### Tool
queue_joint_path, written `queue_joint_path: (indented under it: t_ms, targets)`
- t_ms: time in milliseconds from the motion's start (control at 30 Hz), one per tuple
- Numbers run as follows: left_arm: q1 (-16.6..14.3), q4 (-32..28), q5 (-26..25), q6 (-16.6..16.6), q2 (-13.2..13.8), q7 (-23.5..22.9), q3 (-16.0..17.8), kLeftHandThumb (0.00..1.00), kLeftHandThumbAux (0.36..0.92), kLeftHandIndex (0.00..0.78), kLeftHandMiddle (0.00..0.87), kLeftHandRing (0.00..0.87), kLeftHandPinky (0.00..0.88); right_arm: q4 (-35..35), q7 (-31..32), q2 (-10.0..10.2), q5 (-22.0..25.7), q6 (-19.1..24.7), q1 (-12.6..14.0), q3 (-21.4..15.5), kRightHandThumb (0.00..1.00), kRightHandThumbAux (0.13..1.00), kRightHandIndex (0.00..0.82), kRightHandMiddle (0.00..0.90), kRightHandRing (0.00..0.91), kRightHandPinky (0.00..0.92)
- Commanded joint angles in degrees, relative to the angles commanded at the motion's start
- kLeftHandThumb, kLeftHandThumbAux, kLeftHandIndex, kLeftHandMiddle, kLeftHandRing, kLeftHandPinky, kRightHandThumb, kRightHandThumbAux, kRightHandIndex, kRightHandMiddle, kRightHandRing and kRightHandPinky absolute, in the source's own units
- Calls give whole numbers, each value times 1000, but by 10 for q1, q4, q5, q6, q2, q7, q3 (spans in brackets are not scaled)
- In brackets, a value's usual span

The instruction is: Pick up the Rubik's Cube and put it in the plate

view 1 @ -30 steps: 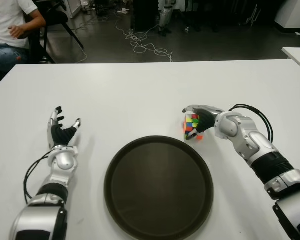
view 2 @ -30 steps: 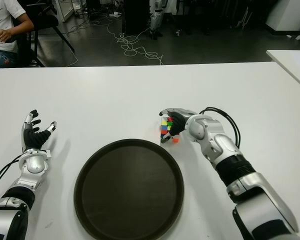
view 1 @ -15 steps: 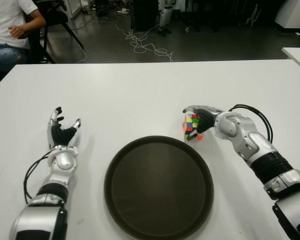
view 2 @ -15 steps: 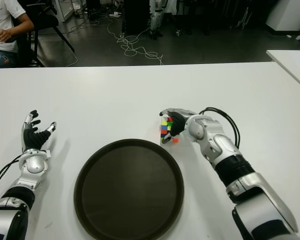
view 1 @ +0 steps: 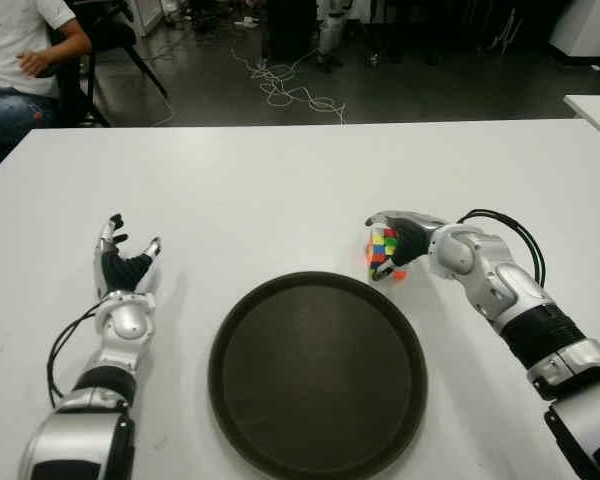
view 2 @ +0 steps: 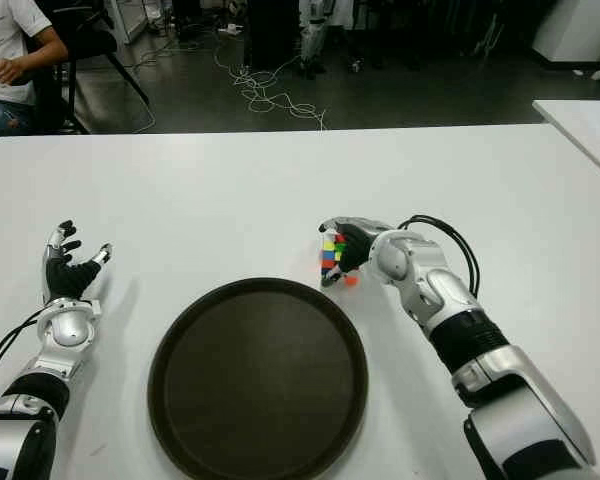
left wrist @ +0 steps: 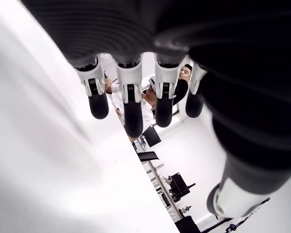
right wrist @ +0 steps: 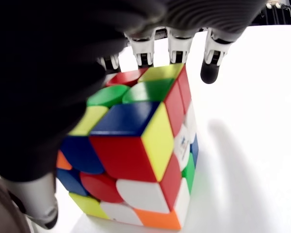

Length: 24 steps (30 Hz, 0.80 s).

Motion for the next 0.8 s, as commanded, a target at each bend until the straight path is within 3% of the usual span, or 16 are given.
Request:
queue_joint_path:
  t_ms: [333,800]
  targets:
    - [1,-1,0,2,1,-2,-1,18,729,102,147,141,119,2,6,2,8,2,1,-3,0,743,2,51,24,0]
    - [1,-1,1,-2,2,-1,-1,13,735,114,153,166,186,16,-2,8,11,5,5,-1,0,711,2,44,15,0]
